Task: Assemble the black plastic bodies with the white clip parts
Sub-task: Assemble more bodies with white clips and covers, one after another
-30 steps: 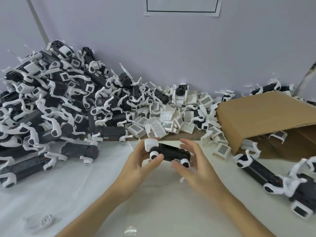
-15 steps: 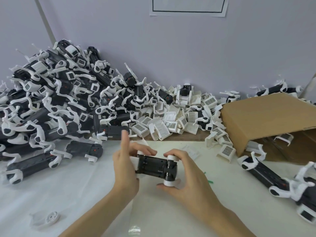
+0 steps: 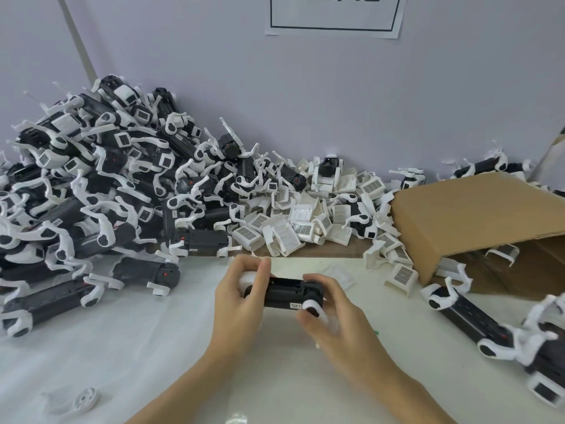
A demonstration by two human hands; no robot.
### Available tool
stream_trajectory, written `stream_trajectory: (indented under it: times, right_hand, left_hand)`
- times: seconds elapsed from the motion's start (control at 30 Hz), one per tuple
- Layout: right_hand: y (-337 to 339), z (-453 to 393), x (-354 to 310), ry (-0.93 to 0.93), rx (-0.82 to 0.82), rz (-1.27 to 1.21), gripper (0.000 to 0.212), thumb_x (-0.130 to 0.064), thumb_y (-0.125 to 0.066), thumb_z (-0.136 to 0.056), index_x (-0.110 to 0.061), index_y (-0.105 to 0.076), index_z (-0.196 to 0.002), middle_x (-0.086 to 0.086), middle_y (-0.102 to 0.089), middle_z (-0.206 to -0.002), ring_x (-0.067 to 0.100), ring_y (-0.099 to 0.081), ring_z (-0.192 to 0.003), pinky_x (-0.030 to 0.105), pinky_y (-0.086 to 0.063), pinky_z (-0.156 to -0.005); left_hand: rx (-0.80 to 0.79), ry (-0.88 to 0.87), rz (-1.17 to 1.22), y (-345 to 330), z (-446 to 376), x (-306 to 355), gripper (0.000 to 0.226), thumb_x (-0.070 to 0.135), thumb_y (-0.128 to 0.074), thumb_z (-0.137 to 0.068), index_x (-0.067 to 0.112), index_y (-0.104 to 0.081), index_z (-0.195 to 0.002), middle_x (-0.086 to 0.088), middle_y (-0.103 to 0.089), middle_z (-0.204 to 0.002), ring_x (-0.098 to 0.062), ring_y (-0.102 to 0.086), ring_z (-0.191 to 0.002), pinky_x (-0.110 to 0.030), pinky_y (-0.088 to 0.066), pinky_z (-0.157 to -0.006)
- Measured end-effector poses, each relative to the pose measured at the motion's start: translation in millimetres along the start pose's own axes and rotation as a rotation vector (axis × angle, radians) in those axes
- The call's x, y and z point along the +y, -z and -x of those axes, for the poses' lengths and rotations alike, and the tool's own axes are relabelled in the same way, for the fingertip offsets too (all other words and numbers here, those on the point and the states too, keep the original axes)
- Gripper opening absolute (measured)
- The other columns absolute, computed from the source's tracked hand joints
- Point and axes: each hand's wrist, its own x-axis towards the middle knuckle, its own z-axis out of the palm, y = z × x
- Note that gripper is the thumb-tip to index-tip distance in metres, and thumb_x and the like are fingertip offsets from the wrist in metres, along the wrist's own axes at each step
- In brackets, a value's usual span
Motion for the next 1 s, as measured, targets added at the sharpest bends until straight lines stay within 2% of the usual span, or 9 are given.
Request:
stream_trajectory:
  times: [0.1, 0.2, 0.27, 0.37, 0.43, 0.57, 0.67, 0.83, 1.0]
  right_hand:
    - [2.0, -2.5, 0.1, 0.002, -0.016, -0.058, 0.046, -0.06, -0.04, -0.103, -0.042, -0.047, -0.145, -0.023, -0.068, -0.126, -0.005, -0.062, -0.118, 0.009, -0.041, -0.096]
    - [14.9, -19.5, 5.5, 0.12, 0.241, 0.143, 0.035, -0.028, -0.052, -0.108, -0.025, -0.054, -0.143, -0.015, -0.064, -0.135, 0.003, -0.059, -0.126, 0.021, -0.044, -0.106]
    - [25.1, -34.6, 12.3, 0.103, 0.326, 0.383, 0.042, -0.016, -0.062, -0.103, -0.018, -0.054, -0.143, -0.006, -0.06, -0.135, 0.012, -0.056, -0.126, 0.028, -0.044, -0.108]
    - [32.6, -51.7, 24.0, -0.07, 0.204, 0.715, 0.059, -0.033, -0.071, -0.097, -0.018, -0.048, -0.149, 0.0, -0.052, -0.137, 0.023, -0.042, -0.134, 0.029, -0.035, -0.108]
    - [33.6, -59.4, 31.7, -0.141, 0.145, 0.781, 0.054, -0.038, -0.069, -0.098, -0.019, -0.052, -0.146, 0.001, -0.055, -0.132, 0.022, -0.047, -0.127, 0.03, -0.038, -0.103]
    - [35.0, -69.8, 29.1, -0.17, 0.265, 0.201, 0.026, -0.023, -0.048, -0.11, -0.018, -0.062, -0.131, 0.003, -0.076, -0.105, 0.021, -0.071, -0.093, 0.035, -0.054, -0.081]
    - [33.8, -70.4, 20.3, -0.185, 0.216, -0.183, 0.027, -0.015, -0.039, -0.113, -0.02, -0.063, -0.126, 0.008, -0.081, -0.092, 0.025, -0.076, -0.083, 0.031, -0.055, -0.063]
    - [28.3, -68.8, 13.6, -0.126, 0.149, -0.374, 0.028, -0.021, -0.04, -0.113, -0.023, -0.063, -0.13, 0.012, -0.08, -0.1, 0.029, -0.076, -0.091, 0.024, -0.054, -0.061]
    - [24.1, -67.1, 7.1, -0.106, 0.112, -0.499, 0.034, -0.039, -0.052, -0.103, -0.031, -0.064, -0.133, 0.009, -0.078, -0.108, 0.024, -0.074, -0.095, 0.027, -0.052, -0.064]
  left_hand:
    - [0.009, 0.013, -0.02, 4.5, -3.4, -1.0, 0.035, 0.055, -0.058, -0.097, 0.022, -0.063, -0.087, 0.005, -0.062, -0.069, -0.014, -0.051, -0.057, -0.034, -0.039, -0.057]
    - [0.002, 0.028, 0.008, 6.2, -7.1, -1.8, 0.039, 0.058, -0.061, -0.098, 0.02, -0.062, -0.088, -0.002, -0.055, -0.063, -0.014, -0.044, -0.052, -0.03, -0.037, -0.051]
    - [0.01, 0.028, 0.033, 5.3, -8.7, -3.4, 0.044, 0.056, -0.062, -0.1, 0.013, -0.063, -0.092, -0.01, -0.057, -0.066, -0.013, -0.048, -0.052, -0.021, -0.04, -0.049]
    - [0.013, 0.036, 0.041, 5.8, -10.4, -5.7, 0.036, 0.047, -0.059, -0.101, 0.012, -0.063, -0.092, -0.009, -0.054, -0.062, -0.011, -0.047, -0.049, -0.018, -0.038, -0.048]
    - [0.004, 0.051, 0.042, 6.0, -10.5, -8.2, 0.029, 0.041, -0.059, -0.105, 0.017, -0.062, -0.09, 0.006, -0.048, -0.052, -0.013, -0.041, -0.044, -0.021, -0.034, -0.046]
    - [-0.004, 0.05, 0.011, 5.5, -10.6, -12.1, 0.027, 0.04, -0.058, -0.107, 0.024, -0.061, -0.085, 0.01, -0.048, -0.049, -0.014, -0.042, -0.045, -0.028, -0.034, -0.052]
    - [-0.003, 0.049, 0.012, 5.0, -11.7, -12.5, 0.028, 0.039, -0.057, -0.108, 0.026, -0.06, -0.084, 0.01, -0.047, -0.051, -0.014, -0.041, -0.046, -0.029, -0.032, -0.053]
    - [0.003, 0.07, 0.012, 6.0, -12.8, -13.2, 0.028, 0.037, -0.058, -0.109, 0.026, -0.059, -0.082, 0.011, -0.047, -0.049, -0.014, -0.041, -0.045, -0.029, -0.032, -0.051]
    - [-0.007, 0.06, 0.034, 4.9, -11.4, -11.1, 0.027, 0.031, -0.057, -0.11, 0.012, -0.059, -0.09, 0.004, -0.051, -0.05, -0.017, -0.04, -0.041, -0.022, -0.033, -0.044]
